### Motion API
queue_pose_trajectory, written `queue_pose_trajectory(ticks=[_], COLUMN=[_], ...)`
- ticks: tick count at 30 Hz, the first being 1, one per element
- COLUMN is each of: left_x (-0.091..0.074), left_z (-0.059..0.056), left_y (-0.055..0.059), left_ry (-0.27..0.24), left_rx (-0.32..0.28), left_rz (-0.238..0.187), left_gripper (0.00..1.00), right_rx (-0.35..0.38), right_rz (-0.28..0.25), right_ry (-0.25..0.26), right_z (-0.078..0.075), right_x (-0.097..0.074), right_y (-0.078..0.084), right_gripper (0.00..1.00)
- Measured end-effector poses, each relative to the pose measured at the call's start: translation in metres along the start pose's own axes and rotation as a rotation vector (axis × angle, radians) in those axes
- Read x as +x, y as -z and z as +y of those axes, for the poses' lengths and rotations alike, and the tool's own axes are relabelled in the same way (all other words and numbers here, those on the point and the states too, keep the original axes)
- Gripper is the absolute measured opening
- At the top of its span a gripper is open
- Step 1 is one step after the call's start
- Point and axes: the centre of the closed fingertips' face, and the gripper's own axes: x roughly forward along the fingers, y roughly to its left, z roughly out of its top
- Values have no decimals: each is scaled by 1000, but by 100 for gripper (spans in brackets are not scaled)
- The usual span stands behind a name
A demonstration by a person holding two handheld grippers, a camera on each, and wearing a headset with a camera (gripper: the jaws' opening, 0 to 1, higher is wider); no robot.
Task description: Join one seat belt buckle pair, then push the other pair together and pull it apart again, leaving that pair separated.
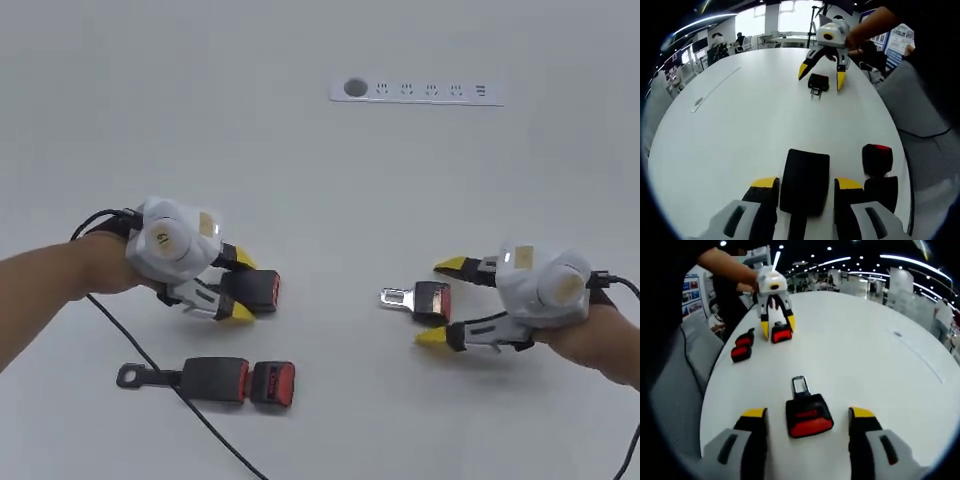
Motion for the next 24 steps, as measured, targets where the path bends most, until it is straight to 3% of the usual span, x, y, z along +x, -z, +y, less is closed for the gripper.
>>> queue_pose_trajectory(ticks=[2,3,4,6,8,10,11,12,14,18,22,23,24], left_x=[-4,-7,-11,-16,-21,-28,-33,-36,-46,-63,-75,-81,-84], left_z=[7,10,8,7,15,15,18,17,14,9,-3,-4,-7], left_y=[-5,-9,-15,-29,-27,-30,-32,-35,-51,-47,-52,-54,-52], left_ry=[-50,-70,-84,-89,-146,-181,-230,-240,-275,-376,-401,-433,-447], left_rx=[-8,-24,-86,-137,-125,-154,-194,-219,-269,-324,-399,-407,-409], left_rz=[-31,-44,-70,-150,-153,-158,-174,-192,-310,-342,-434,-467,-462], left_gripper=[59,62,65,73,75,77,81,86,94,95,98,99,100], right_rx=[52,74,79,109,132,143,148,152,153,145,151,145,144], right_rz=[-33,-47,-53,-54,-90,-115,-120,-128,-147,-159,-187,-188,-191], right_ry=[46,69,88,134,171,204,216,230,260,303,340,348,353], right_z=[-5,-9,-10,-13,-15,-15,-14,-14,-12,-5,5,9,11], right_x=[-2,-4,-5,-10,-15,-22,-24,-26,-33,-44,-57,-60,-62], right_y=[-4,-4,-4,-5,-11,-16,-18,-20,-24,-29,-35,-36,-37], right_gripper=[71,77,81,87,90,92,93,93,95,95,95,95,95])
